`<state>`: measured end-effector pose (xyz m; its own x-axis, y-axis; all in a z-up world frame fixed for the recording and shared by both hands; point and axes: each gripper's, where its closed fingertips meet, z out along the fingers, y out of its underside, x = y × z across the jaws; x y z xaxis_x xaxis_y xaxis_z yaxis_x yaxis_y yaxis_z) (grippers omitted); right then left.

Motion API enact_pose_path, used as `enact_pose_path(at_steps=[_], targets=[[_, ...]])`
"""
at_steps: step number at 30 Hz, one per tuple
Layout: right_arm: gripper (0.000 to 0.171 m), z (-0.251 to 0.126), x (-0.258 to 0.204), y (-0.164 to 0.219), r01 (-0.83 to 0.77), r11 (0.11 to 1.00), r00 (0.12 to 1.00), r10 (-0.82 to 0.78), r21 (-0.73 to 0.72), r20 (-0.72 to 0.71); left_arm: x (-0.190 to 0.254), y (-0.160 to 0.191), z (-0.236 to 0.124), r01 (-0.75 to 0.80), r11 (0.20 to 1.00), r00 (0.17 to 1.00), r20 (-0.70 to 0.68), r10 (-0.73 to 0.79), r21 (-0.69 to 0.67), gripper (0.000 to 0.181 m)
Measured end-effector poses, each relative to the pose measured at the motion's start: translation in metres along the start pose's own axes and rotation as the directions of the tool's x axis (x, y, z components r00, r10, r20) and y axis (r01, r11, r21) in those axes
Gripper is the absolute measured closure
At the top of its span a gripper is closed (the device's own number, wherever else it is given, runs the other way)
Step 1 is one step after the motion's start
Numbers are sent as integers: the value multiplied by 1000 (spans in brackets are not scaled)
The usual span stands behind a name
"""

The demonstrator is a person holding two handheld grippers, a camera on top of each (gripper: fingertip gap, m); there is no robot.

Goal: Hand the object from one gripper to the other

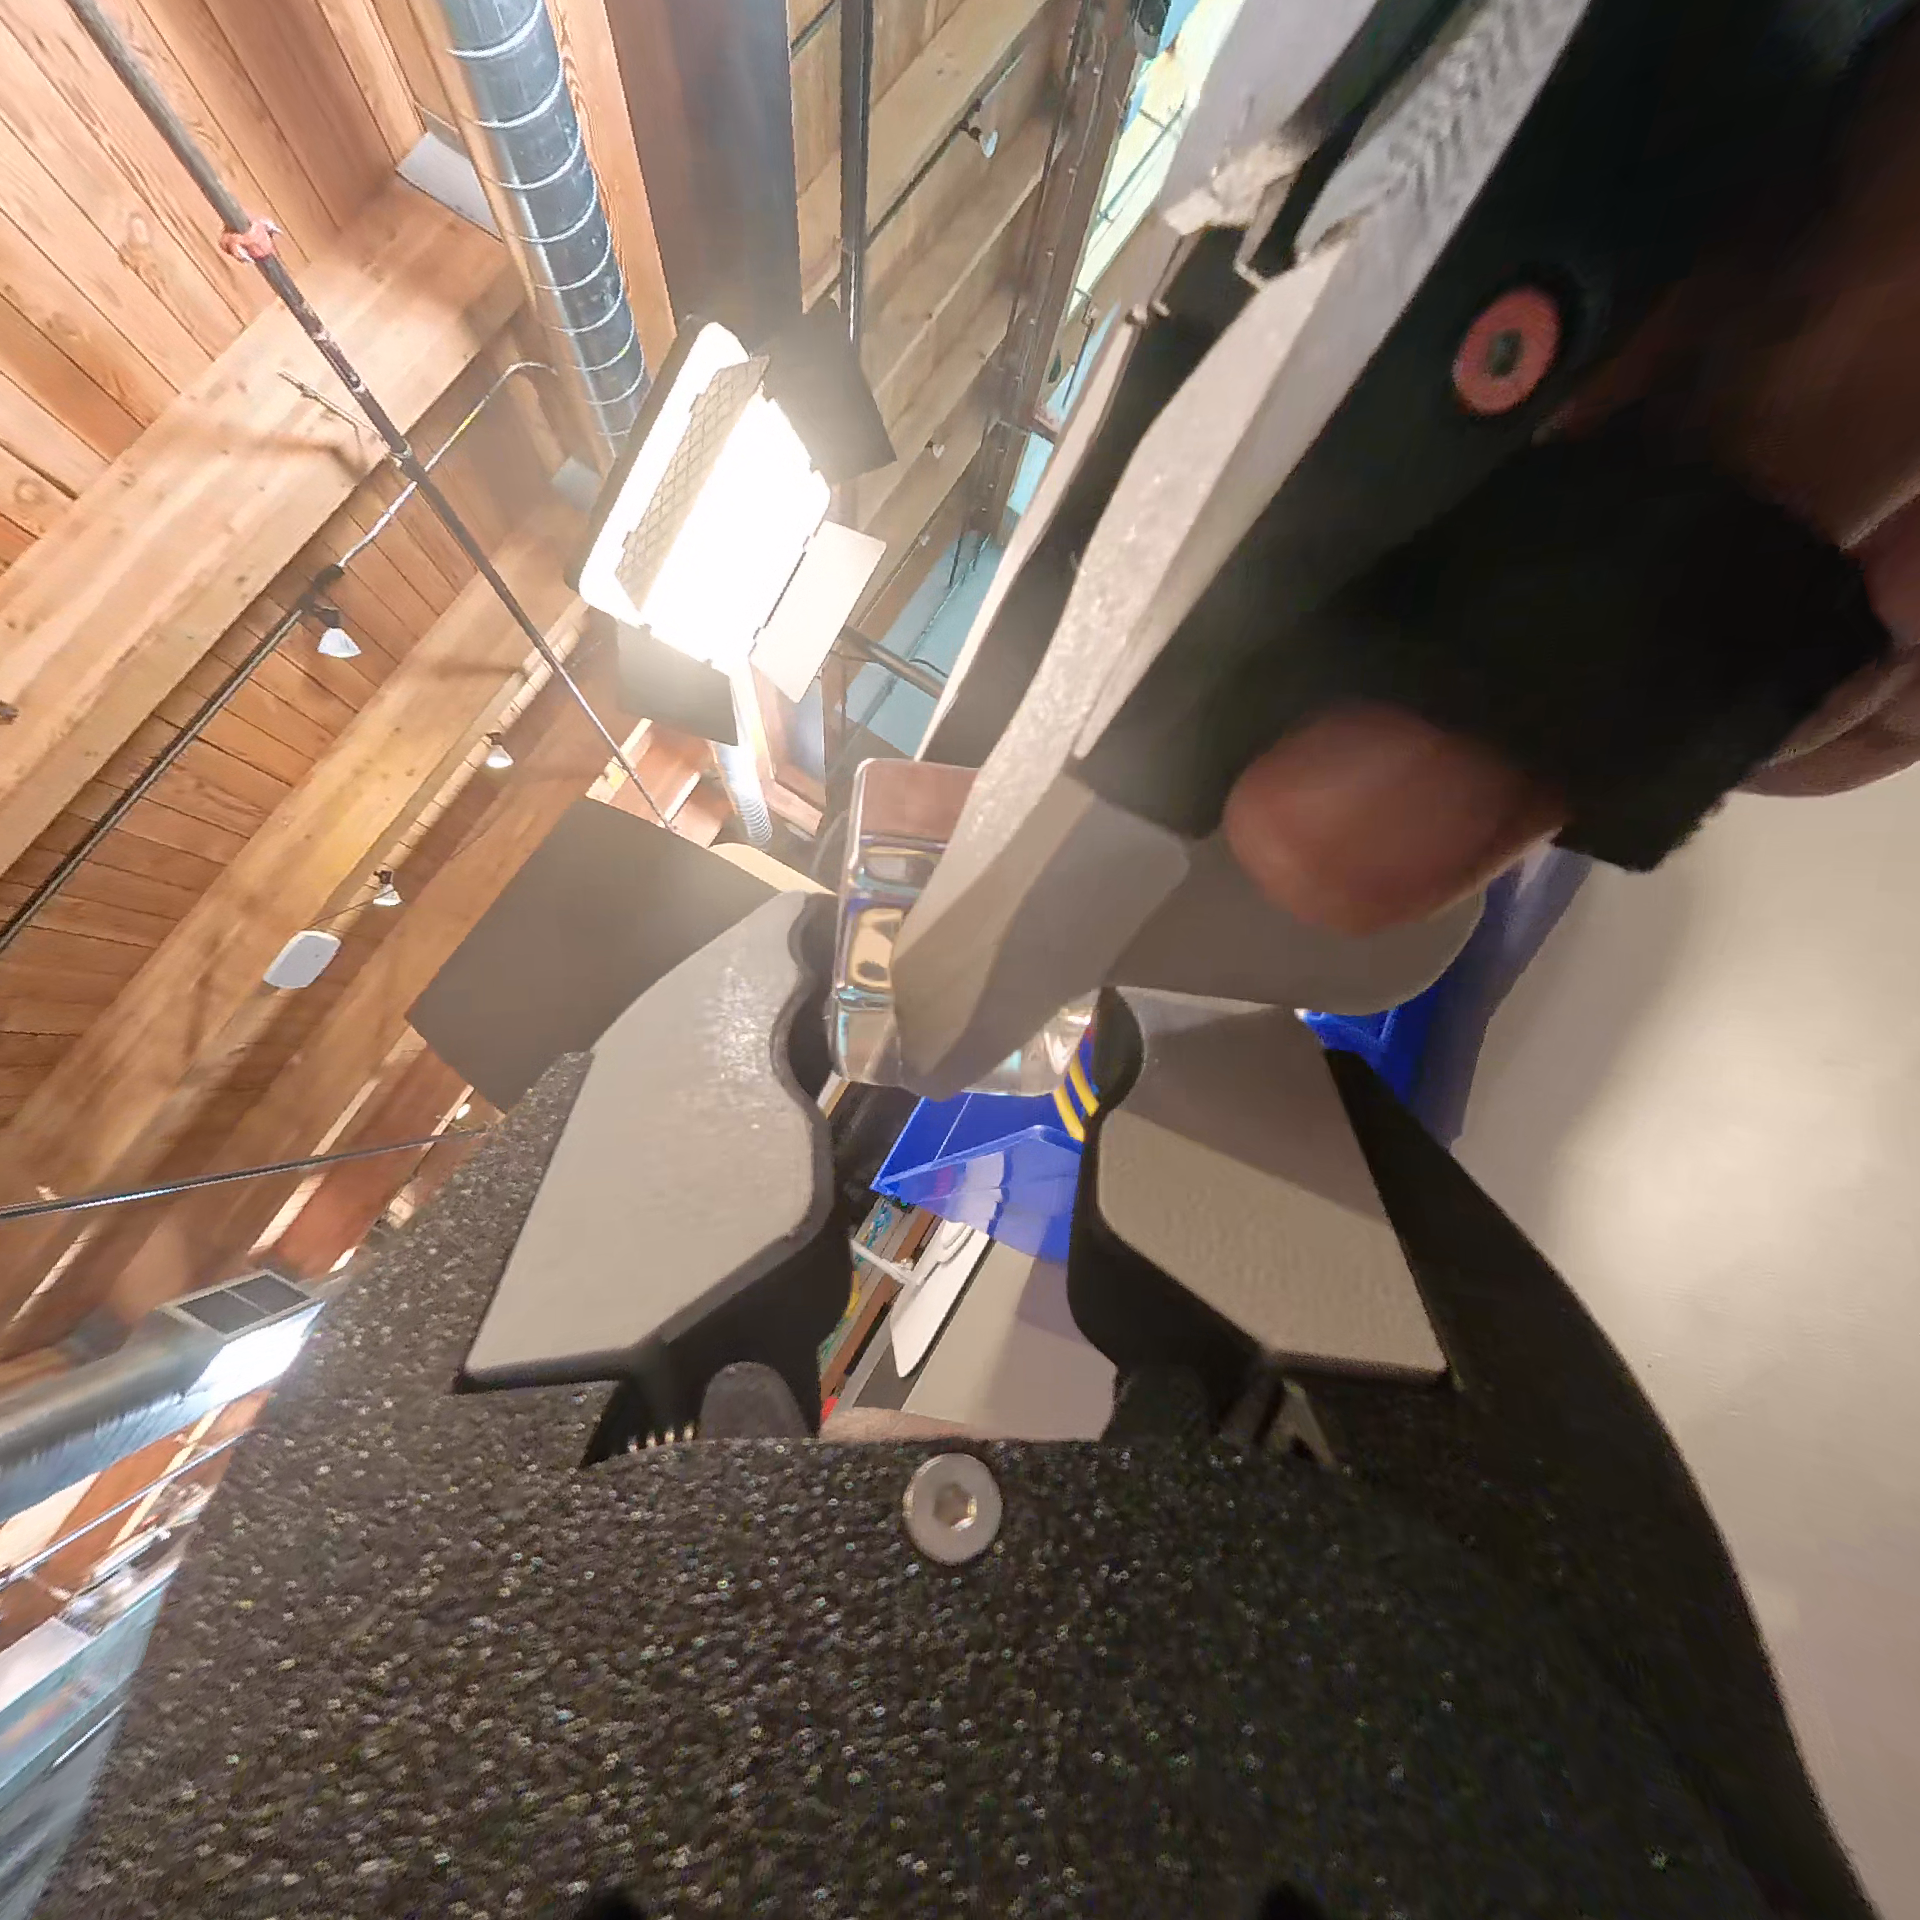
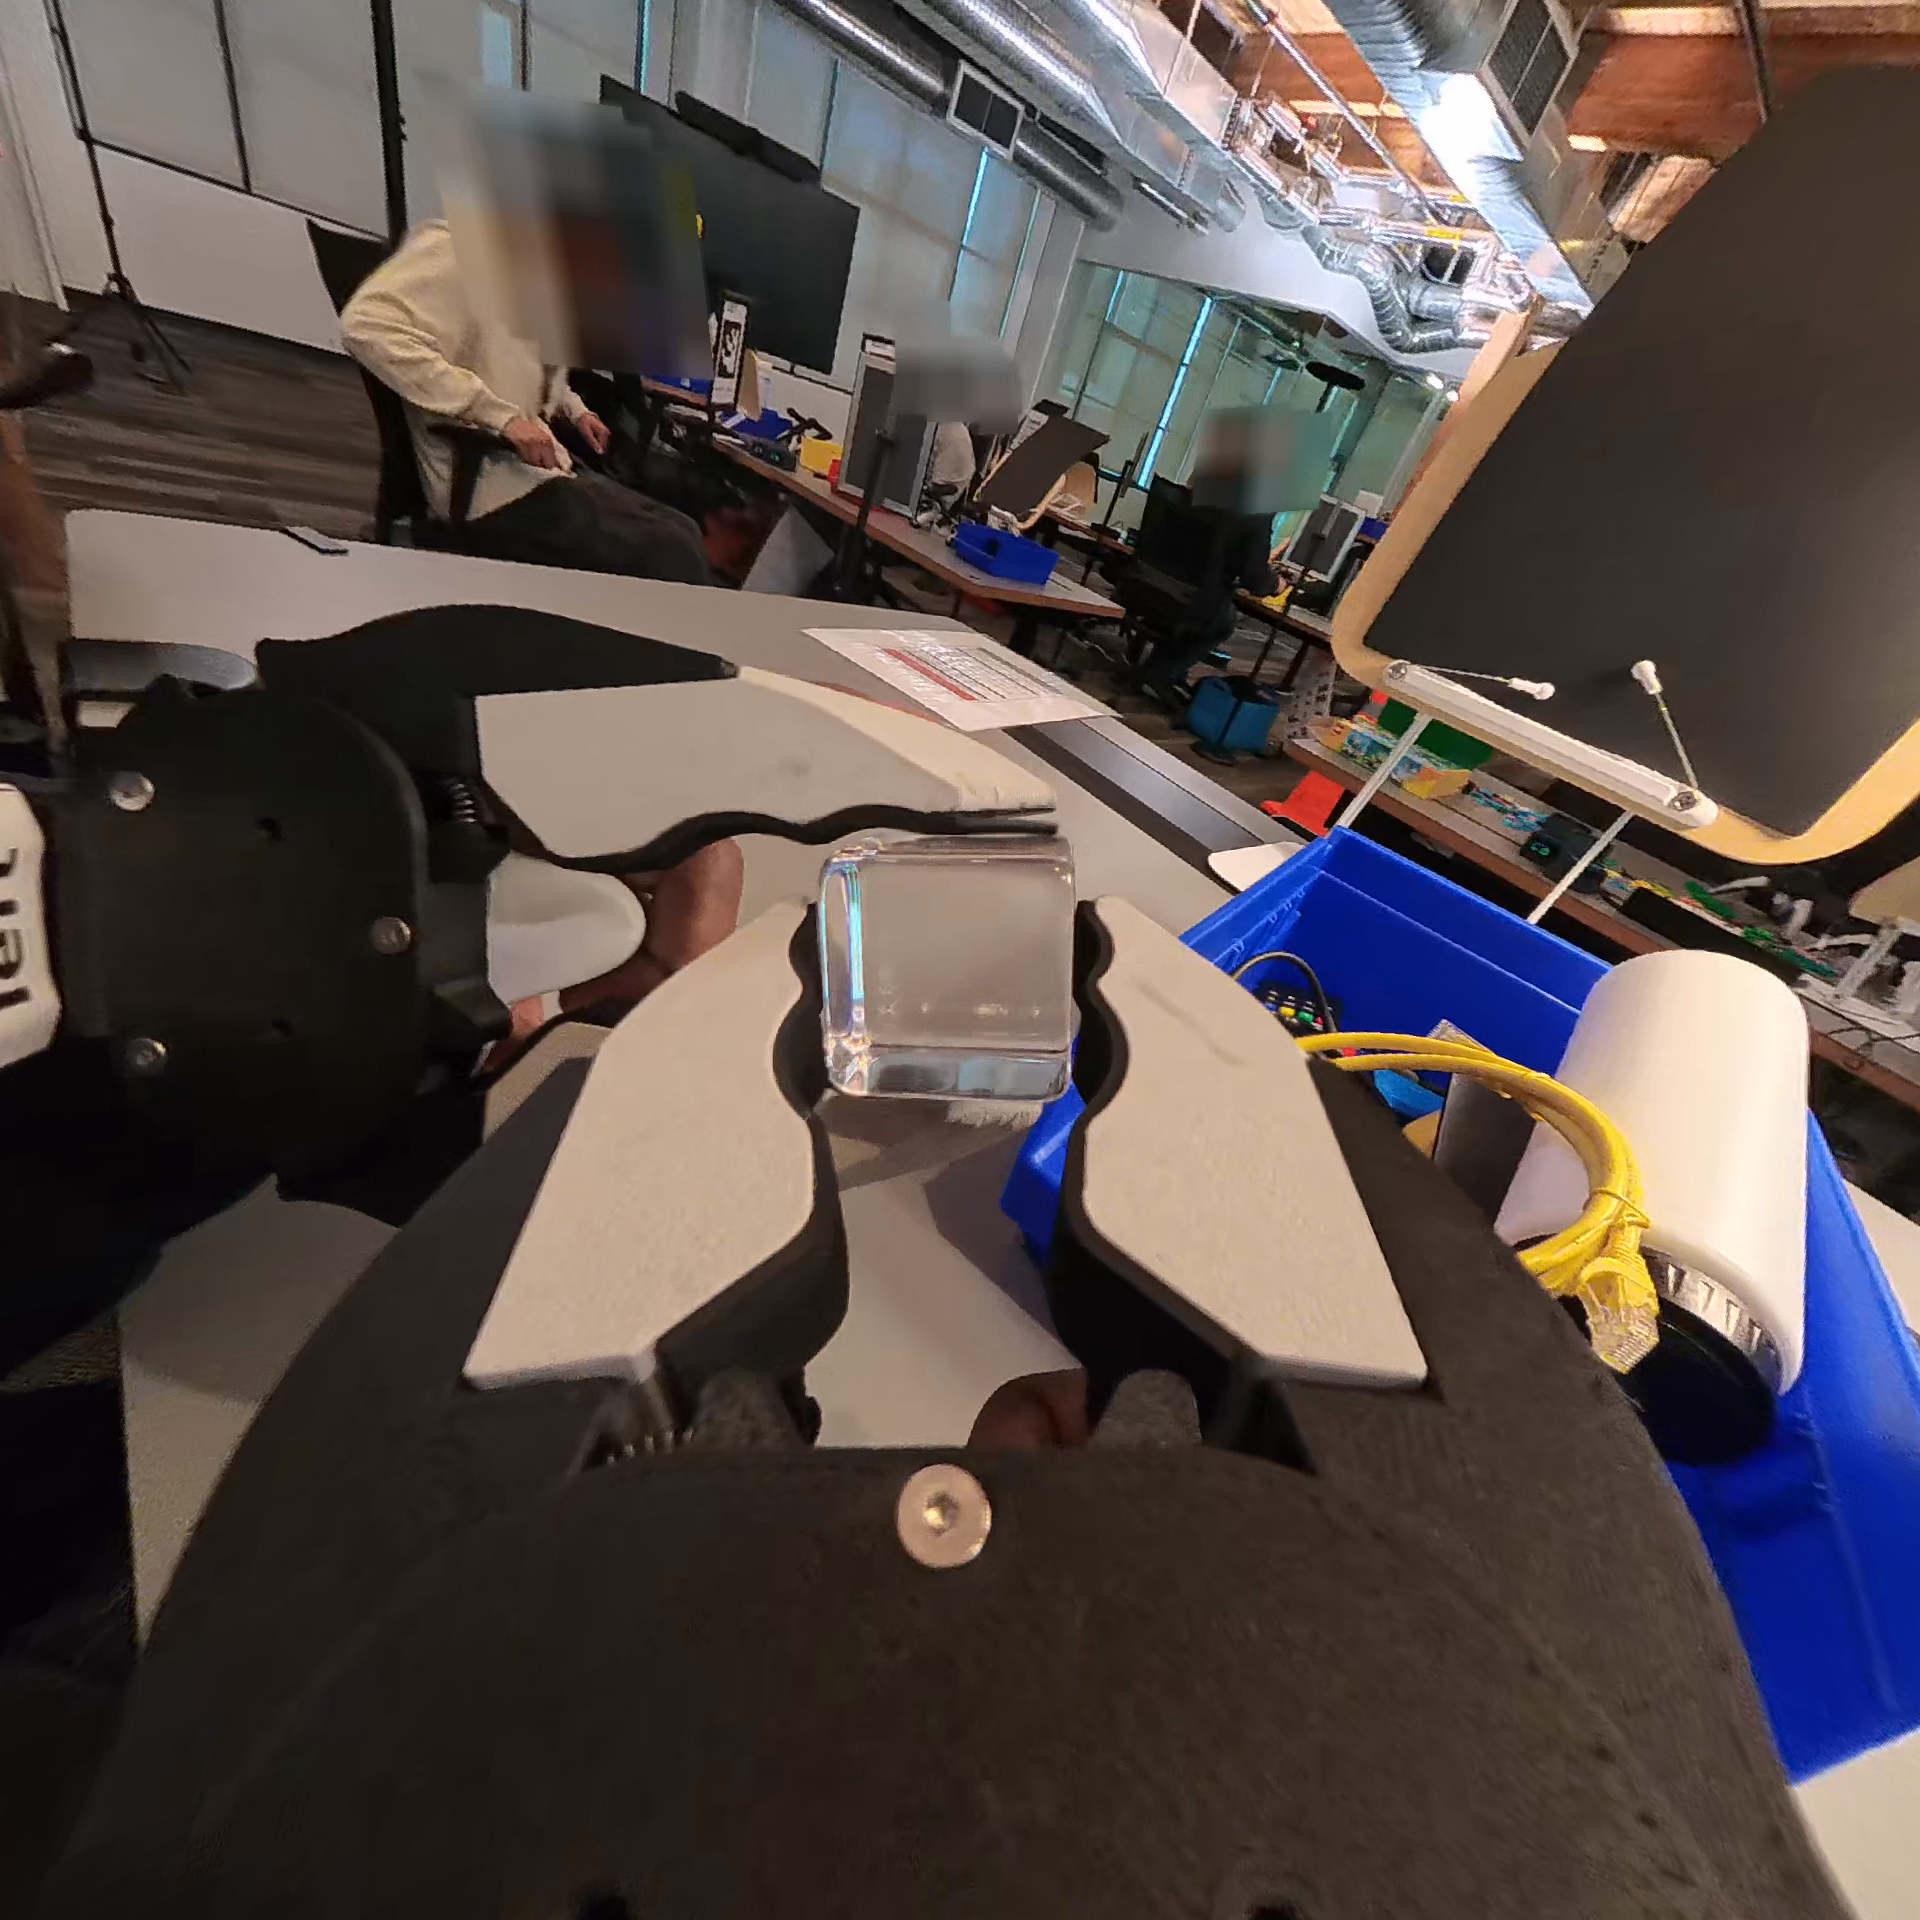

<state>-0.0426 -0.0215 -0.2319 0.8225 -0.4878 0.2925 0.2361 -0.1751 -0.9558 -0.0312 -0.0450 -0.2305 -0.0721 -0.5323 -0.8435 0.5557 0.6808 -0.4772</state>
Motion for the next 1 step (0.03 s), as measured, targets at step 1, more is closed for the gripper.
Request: enact_pose_path(at_steps=[1], targets=[[126, -1, 0, 0, -13, 1000, 1000, 13, 7, 17, 0, -1, 0, 15, 1000, 1000, -3, -15, 13, 130]])
